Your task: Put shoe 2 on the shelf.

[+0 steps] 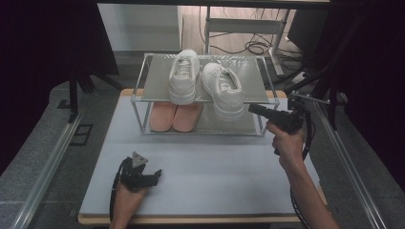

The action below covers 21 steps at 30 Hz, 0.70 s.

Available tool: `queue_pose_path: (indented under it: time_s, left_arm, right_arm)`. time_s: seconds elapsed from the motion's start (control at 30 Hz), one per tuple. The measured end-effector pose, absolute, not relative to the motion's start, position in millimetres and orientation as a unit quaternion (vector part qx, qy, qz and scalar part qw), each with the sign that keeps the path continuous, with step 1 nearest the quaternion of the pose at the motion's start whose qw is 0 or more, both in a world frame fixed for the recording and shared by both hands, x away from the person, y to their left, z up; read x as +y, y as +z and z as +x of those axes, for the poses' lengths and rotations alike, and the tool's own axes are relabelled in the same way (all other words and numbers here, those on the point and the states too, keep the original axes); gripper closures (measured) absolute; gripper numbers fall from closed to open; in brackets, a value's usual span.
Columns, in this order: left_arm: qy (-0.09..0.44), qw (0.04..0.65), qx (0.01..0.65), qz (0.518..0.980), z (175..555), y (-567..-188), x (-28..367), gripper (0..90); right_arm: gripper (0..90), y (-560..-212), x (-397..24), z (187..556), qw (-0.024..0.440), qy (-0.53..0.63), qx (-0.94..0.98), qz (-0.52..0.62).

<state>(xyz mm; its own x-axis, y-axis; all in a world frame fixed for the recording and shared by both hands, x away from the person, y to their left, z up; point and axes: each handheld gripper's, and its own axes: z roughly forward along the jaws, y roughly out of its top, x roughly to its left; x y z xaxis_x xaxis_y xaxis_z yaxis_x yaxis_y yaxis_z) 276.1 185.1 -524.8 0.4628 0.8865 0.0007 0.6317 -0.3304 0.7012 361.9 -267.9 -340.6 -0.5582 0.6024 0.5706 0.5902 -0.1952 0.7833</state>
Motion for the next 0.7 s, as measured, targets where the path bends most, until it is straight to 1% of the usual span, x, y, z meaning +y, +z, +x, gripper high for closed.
queue_pose_path:
  time_s: [0.1, 0.3, 0.43, 0.63, 0.7]
  left_arm:
    - [0.197, 0.326, 0.481, 0.789, 276.1, -525.0, 184.7, 15.6]
    - [0.198, 0.326, 0.481, 0.789, 276.1, -525.1, 184.5, 15.6]
    - [0.197, 0.326, 0.481, 0.789, 276.1, -525.1, 184.6, 15.6]
    - [0.197, 0.326, 0.482, 0.789, 276.3, -525.0, 184.8, 15.6]
    - [0.196, 0.326, 0.482, 0.789, 276.4, -525.2, 184.8, 15.6]
  right_arm:
    - [84.5, -350.3, -264.0, 354.8, 0.003, 0.611, 0.645, 0.459]
    - [89.9, -360.1, -253.2, 344.2, 0.009, 0.609, 0.658, 0.443]
    - [90.0, -361.1, -248.6, 343.0, 0.003, 0.613, 0.657, 0.439]
    - [90.0, -361.2, -240.7, 343.1, 0.021, 0.610, 0.661, 0.437]
    - [90.0, -360.4, -239.1, 343.1, 0.021, 0.606, 0.664, 0.438]
